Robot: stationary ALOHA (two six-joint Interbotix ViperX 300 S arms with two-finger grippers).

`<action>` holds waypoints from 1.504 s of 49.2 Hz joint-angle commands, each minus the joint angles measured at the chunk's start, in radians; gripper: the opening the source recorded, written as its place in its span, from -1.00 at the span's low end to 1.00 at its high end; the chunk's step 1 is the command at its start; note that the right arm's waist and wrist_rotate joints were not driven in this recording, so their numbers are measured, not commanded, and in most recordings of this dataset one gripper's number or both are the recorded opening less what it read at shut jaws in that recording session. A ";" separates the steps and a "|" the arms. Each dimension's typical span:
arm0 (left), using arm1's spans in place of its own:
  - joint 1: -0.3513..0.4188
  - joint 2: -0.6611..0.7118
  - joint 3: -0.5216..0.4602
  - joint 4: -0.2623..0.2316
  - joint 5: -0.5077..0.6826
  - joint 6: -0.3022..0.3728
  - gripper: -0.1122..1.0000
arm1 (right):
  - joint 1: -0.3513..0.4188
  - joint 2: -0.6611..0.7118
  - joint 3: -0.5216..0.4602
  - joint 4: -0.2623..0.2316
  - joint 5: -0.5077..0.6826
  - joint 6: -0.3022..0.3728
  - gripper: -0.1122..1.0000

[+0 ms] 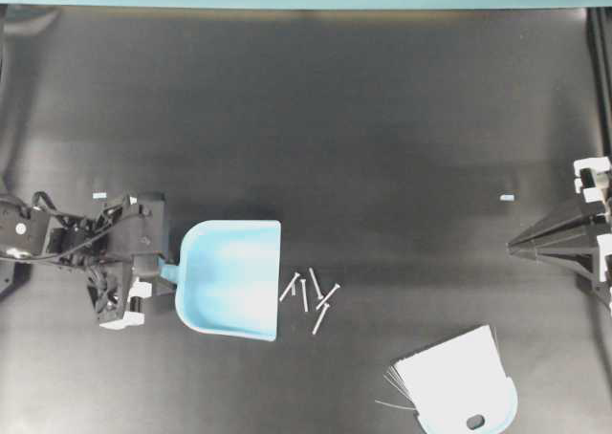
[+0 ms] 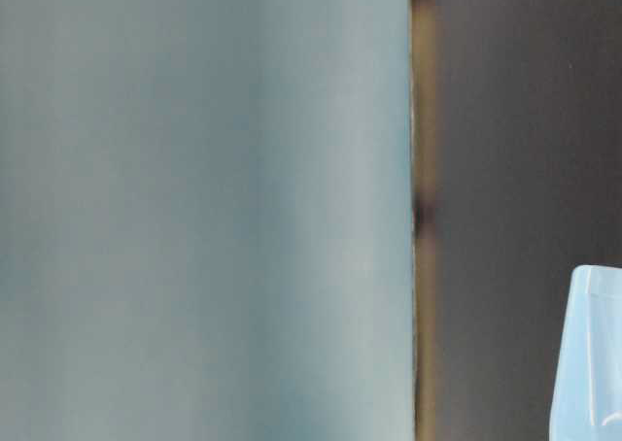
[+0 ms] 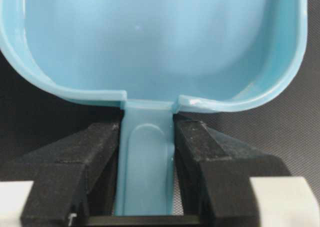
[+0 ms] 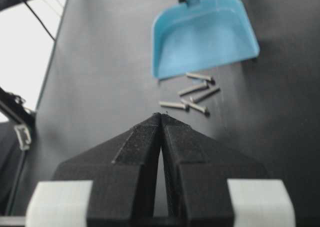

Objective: Hold the dustpan with the left arm, while a human hand uses a hand brush to gather screws into the dustpan.
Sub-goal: 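Hold the dustpan handle with the left gripper and pull it leftward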

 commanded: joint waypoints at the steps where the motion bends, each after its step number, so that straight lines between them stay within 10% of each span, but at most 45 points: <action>1: -0.002 -0.029 -0.014 0.003 -0.008 0.008 -0.26 | 0.000 -0.020 0.005 0.005 0.012 0.000 -0.80; 12: -0.005 -0.112 -0.006 0.003 -0.002 0.008 -0.26 | 0.000 -0.140 0.058 0.021 0.204 -0.002 -0.80; 74: -0.009 -0.275 -0.083 0.003 0.446 0.008 -0.26 | 0.000 -0.364 0.052 0.025 0.393 -0.002 -0.80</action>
